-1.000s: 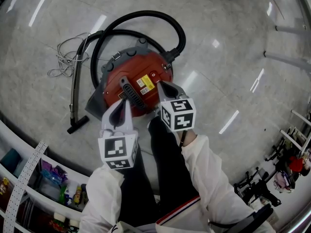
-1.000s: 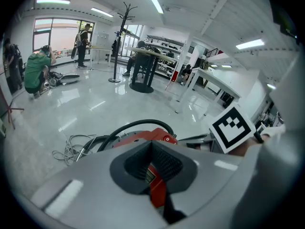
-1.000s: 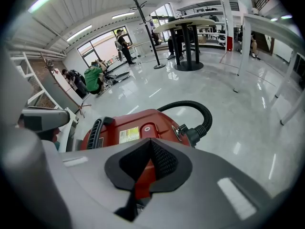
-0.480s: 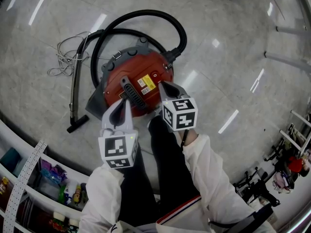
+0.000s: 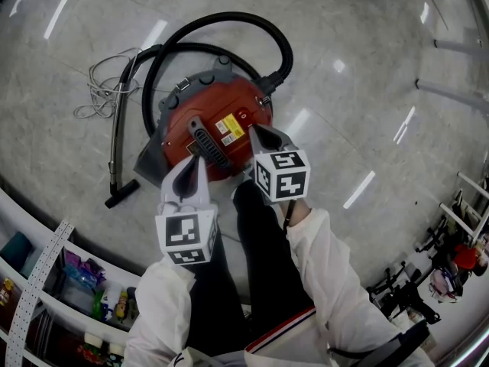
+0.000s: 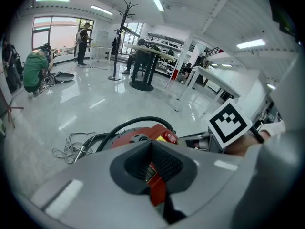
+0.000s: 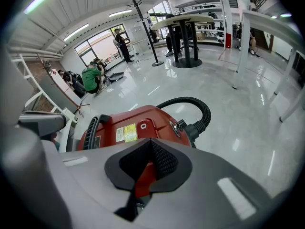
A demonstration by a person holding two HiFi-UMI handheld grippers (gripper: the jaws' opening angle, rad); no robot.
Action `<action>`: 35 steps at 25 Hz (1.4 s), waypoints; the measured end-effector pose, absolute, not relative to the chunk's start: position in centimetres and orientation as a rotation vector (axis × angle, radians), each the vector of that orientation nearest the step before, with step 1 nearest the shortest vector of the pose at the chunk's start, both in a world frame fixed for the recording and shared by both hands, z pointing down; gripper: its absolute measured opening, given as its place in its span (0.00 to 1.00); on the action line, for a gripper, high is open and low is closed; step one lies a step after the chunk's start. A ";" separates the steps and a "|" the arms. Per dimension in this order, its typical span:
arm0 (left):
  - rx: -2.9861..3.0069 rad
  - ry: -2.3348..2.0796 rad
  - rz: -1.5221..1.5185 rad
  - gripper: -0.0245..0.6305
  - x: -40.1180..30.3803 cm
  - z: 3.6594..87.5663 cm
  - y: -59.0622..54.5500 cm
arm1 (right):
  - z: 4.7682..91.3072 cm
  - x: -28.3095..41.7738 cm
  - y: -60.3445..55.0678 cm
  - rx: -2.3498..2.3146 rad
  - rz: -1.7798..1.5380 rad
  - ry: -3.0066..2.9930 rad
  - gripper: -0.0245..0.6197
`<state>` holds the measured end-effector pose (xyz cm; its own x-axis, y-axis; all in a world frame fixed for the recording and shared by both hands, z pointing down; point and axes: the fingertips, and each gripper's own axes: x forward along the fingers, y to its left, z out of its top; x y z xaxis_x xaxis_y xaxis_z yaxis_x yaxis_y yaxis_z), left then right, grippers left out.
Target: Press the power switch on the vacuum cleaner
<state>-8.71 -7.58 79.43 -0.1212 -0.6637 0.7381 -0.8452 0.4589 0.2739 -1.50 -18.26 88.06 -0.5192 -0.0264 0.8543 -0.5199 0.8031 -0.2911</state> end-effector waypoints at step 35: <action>1.431 -1.996 0.325 0.04 -15.9 63.9 -3.5 | 70.4 -5.1 -13.9 0.513 0.622 -2.185 0.04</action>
<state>-15.94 -3.50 63.91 -0.1909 -0.7509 0.6322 -0.9127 0.3729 0.1673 -5.06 -13.87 70.37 -0.6060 -0.1544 0.7803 -0.5424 0.7977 -0.2634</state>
